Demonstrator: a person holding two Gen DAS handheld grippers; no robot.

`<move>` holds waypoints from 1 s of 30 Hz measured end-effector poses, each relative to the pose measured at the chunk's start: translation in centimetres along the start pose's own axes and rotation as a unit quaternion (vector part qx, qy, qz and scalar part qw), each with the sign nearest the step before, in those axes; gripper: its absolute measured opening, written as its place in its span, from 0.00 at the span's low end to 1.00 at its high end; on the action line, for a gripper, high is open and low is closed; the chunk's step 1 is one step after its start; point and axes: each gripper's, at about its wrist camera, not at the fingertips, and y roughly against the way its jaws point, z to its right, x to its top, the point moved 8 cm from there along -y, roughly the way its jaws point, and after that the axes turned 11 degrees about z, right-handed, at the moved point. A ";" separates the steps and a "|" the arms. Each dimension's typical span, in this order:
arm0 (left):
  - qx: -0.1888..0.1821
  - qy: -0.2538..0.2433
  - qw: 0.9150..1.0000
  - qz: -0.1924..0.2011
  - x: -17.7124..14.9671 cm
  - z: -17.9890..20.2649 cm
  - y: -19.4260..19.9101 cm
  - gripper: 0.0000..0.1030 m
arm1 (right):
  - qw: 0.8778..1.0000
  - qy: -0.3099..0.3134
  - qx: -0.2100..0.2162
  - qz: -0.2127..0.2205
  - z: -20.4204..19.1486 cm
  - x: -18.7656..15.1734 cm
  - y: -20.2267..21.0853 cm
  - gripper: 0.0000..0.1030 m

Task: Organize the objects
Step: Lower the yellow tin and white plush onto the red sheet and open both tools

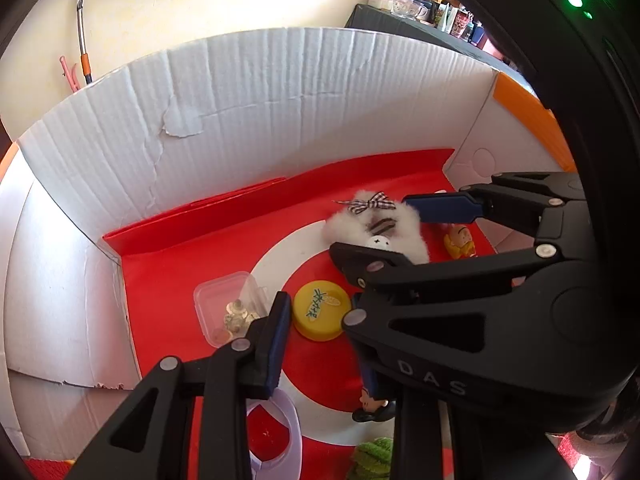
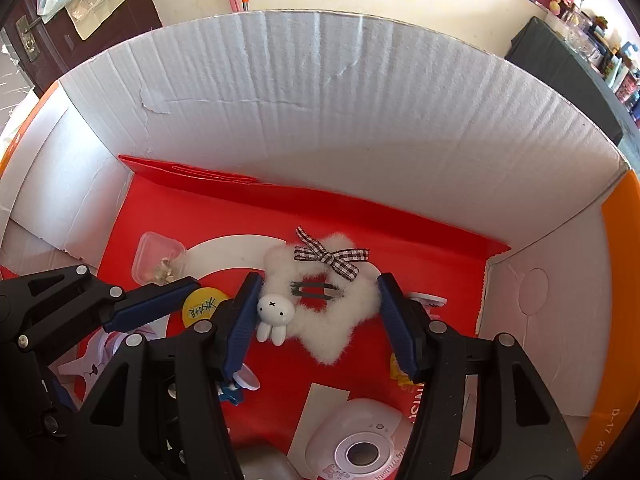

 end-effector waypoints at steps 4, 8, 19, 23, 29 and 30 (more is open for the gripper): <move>0.001 0.000 1.000 0.000 -0.1 -0.2 0.1 0.31 | 1.000 0.000 0.000 0.000 0.0 -0.1 0.1 0.56; 0.002 0.001 1.000 0.000 -0.1 -0.1 0.0 0.31 | 1.000 0.000 0.000 0.000 0.0 0.0 0.1 0.56; 0.004 0.006 1.000 0.002 -0.2 -0.6 0.1 0.35 | 1.000 0.000 0.001 -0.001 0.2 0.0 0.3 0.59; 0.007 0.009 1.000 0.003 -0.2 -0.9 0.2 0.39 | 1.000 0.000 0.001 -0.001 0.5 0.1 0.3 0.59; 0.008 0.012 1.000 0.006 -0.3 -1.4 0.4 0.40 | 1.000 -0.003 0.002 -0.001 0.7 0.0 0.6 0.59; 0.009 0.012 1.000 0.007 -0.3 -1.5 0.5 0.40 | 1.000 -0.005 0.003 -0.001 0.8 0.0 0.7 0.59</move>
